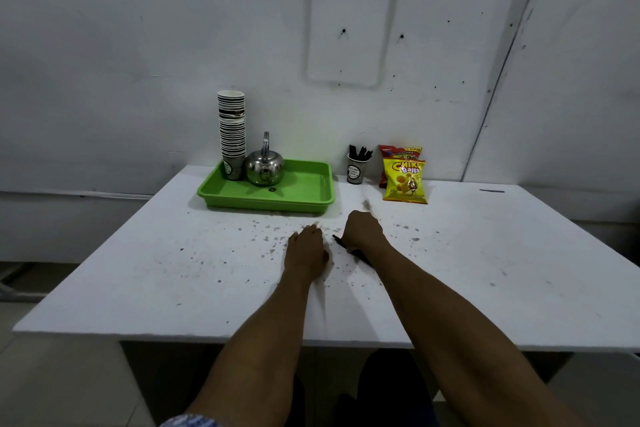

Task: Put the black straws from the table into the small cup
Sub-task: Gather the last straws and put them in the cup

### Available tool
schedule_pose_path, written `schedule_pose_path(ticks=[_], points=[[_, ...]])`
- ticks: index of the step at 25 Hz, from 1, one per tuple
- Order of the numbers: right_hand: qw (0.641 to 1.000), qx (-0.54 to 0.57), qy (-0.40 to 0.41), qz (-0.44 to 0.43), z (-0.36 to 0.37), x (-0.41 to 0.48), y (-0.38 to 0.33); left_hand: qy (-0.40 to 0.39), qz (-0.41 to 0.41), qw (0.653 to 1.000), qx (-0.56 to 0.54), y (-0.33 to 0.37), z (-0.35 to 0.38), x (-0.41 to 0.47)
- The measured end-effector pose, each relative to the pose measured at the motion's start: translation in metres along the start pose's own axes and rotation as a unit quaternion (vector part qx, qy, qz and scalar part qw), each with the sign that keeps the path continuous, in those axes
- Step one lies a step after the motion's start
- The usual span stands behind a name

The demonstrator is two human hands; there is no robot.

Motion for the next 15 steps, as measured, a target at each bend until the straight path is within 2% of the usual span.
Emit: schedule_pose_path(ticks=[3,8,15], points=[[0.999,-0.029,0.003,-0.025,0.0016,0.0002,-0.0021,0.003,0.000,1.000,-0.001,0.0001,-0.0002,0.0000],[0.999,-0.042,-0.027,-0.020,0.0007,0.0023,0.0040,0.004,0.000,1.000,-0.004,0.0010,0.0003,0.0006],[0.996,-0.075,0.024,-0.035,0.0086,-0.0001,-0.0022,0.002,0.001,1.000,0.006,0.0016,0.0002,0.0006]])
Point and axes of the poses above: each hand's wrist, its own x-axis towards the middle knuckle, its own z-axis out of the palm, y = z × x, the point moved 2 cm from there along x, towards the middle knuckle, and after that the axes turned 1 degree about -y, right-handed, at the moved point
